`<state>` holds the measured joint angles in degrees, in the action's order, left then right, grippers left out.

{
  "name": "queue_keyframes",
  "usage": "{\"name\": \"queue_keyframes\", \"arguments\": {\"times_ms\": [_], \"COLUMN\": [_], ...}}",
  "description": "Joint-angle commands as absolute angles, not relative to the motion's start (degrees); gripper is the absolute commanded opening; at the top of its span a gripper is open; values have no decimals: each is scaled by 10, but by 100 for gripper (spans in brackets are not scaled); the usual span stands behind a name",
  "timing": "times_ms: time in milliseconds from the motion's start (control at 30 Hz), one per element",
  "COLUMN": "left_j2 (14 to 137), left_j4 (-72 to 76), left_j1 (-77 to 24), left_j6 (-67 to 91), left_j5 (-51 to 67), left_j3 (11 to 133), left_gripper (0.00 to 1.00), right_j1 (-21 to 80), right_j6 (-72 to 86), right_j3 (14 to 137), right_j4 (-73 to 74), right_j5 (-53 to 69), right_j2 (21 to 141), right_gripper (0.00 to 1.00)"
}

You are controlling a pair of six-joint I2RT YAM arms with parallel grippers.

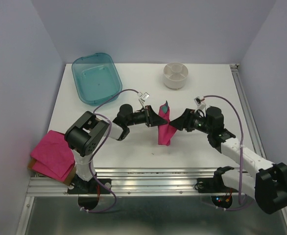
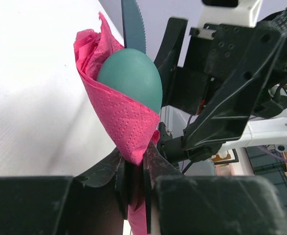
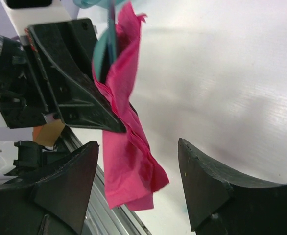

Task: Place the utensils on the paper napkin and roll it up

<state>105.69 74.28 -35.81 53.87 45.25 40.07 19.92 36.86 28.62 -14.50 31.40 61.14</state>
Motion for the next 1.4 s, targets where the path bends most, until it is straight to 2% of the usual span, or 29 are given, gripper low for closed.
{"name": "queue_keyframes", "arguments": {"times_ms": [0,67,167,300,400,433,533,567,1100,1133,1267,1300,1333,1367], "left_j2": [1013,1007,1003,998,998,999,999,999,1008,1009,996,990,980,976], "left_j4": [897,892,889,881,878,872,859,858,916,917,868,846,805,788], "left_j1": [-353,-353,-353,-352,-352,-352,-350,-348,-325,-325,-325,-324,-324,-324], "left_j6": [554,556,556,555,553,550,541,541,587,591,569,542,531,521], "left_j5": [463,463,465,464,461,458,446,444,418,421,412,407,396,391], "left_j3": [396,395,396,395,393,392,388,388,374,374,374,375,381,382], "left_gripper": [13,13,13,13,13,13,13,13,13,13,13,13,13,13], "right_j1": [203,203,202,202,203,202,203,202,203,202,202,202,202,203], "right_j6": [361,364,373,381,382,382,385,386,399,398,385,381,376,376], "right_j3": [257,245,236,232,235,236,234,231,187,190,218,221,228,229], "right_j4": [-143,-144,-148,-149,-147,-145,-134,-133,-133,-128,-98,-98,-95,-94], "right_j5": [307,308,309,308,305,302,278,274,224,215,205,207,208,208], "right_j2": [580,575,566,556,549,540,521,516,481,483,495,492,485,482], "right_gripper": [71,70,60,36,25,17,3,1,2,12,34,36,46,48]}}
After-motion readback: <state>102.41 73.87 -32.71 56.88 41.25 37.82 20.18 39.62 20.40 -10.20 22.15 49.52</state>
